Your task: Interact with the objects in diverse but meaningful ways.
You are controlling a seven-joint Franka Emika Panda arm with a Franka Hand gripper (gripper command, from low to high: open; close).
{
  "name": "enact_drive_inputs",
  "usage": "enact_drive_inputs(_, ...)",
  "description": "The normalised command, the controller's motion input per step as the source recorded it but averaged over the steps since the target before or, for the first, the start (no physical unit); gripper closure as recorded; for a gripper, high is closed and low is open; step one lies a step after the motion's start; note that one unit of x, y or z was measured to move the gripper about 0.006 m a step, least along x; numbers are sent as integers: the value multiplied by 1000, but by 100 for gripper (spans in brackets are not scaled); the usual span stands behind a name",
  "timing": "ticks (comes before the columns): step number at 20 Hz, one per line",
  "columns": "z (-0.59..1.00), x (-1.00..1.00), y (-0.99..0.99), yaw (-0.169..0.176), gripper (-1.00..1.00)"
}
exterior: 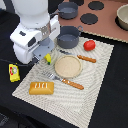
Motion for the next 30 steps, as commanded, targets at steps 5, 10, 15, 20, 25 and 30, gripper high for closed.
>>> enact_drive_inputs(5,-242,-58,351,0,-100)
enact_drive_inputs(10,-273,-38,303,0,-100)
enact_drive_inputs(15,-293,-21,287,0,-100)
enact_drive_inputs(20,-296,-16,278,1,-100)
enact_drive_inputs(25,-276,-3,251,2,100)
enact_drive_inputs(30,-71,6,250,1,100)
